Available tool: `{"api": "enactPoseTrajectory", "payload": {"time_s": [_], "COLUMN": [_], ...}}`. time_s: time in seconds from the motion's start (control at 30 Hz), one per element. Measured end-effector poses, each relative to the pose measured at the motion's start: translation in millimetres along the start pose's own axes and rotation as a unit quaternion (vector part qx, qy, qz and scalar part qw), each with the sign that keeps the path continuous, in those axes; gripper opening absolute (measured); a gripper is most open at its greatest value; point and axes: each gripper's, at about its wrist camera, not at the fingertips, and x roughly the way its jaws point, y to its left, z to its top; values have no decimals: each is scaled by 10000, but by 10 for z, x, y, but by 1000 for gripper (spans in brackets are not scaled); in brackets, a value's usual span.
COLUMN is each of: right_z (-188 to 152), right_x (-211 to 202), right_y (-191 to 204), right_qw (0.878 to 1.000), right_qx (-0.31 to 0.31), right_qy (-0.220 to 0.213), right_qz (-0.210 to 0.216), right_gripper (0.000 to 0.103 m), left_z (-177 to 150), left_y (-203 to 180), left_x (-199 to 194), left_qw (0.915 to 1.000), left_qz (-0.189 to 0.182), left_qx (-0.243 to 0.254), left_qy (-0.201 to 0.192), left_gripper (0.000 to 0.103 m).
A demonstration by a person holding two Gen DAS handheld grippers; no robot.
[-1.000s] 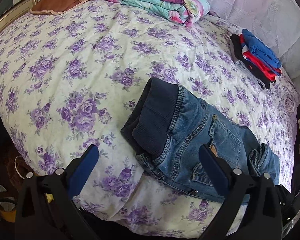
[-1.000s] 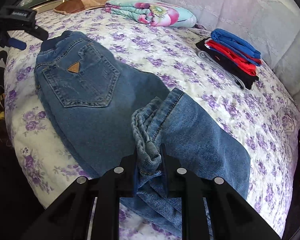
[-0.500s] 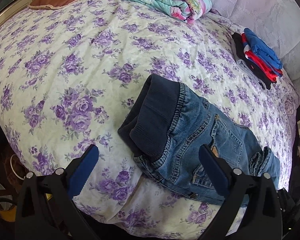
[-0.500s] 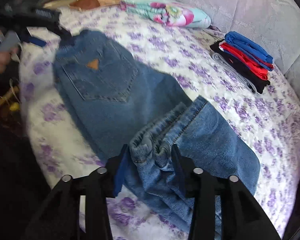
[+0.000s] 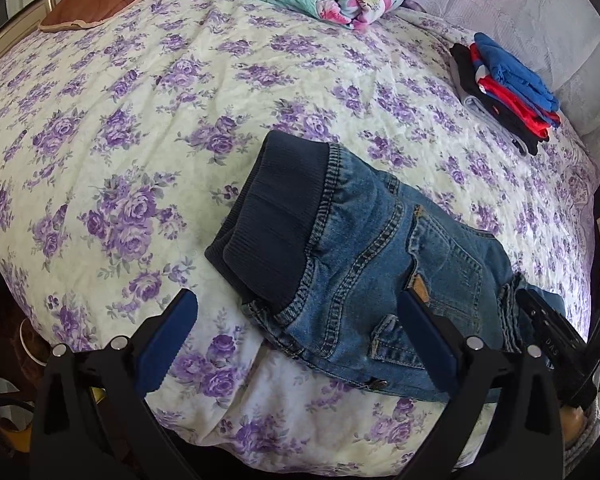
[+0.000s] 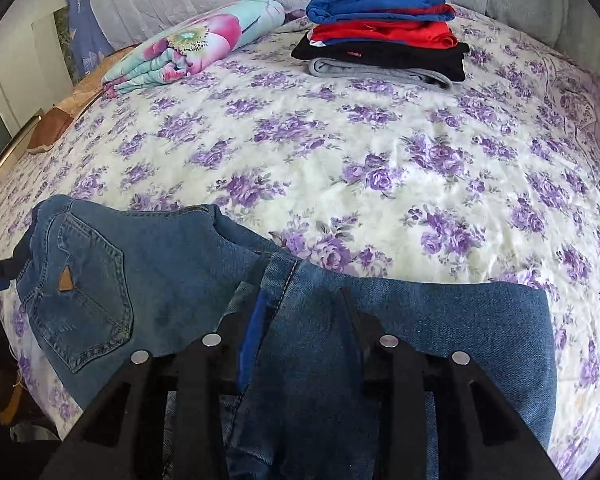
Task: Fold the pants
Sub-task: 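Open the right tool and release the folded legs, then grasp the navy ribbed waistband with the left tool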
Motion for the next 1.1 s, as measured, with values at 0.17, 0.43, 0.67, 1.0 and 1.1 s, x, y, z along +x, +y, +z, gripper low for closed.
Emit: {"api": "enactPoseTrajectory", "payload": {"time_s": [0.17, 0.43, 0.67, 1.0, 1.1], "right_z": [-211, -862, -747, -833, -727], "right_x": [-529, -440, -1166, -854, -1056], "right_y": [-27, 195, -127, -348, -330], "right_qw": [9977, 9892, 9933, 9967, 9934], "right_qx": [-313, -1428, -542, -526, -434], "right_qy": [-458, 164, -975, -189, -869], "right_qz": [388, -294, -312, -582, -608], "right_gripper": [46, 59, 62, 68, 82], "left_z": [0, 31, 76, 10, -33], "left_y": [24, 19, 116, 303, 365], "left_x": [22, 125, 115, 145, 140], "left_qw": [10000, 9998, 9998, 9986, 9980], "left_qz": [-6, 40, 53, 22, 20], "left_qx": [-93, -77, -163, -496, -606], "left_qy": [35, 161, 105, 163, 188], "left_gripper": [98, 98, 98, 98, 98]}}
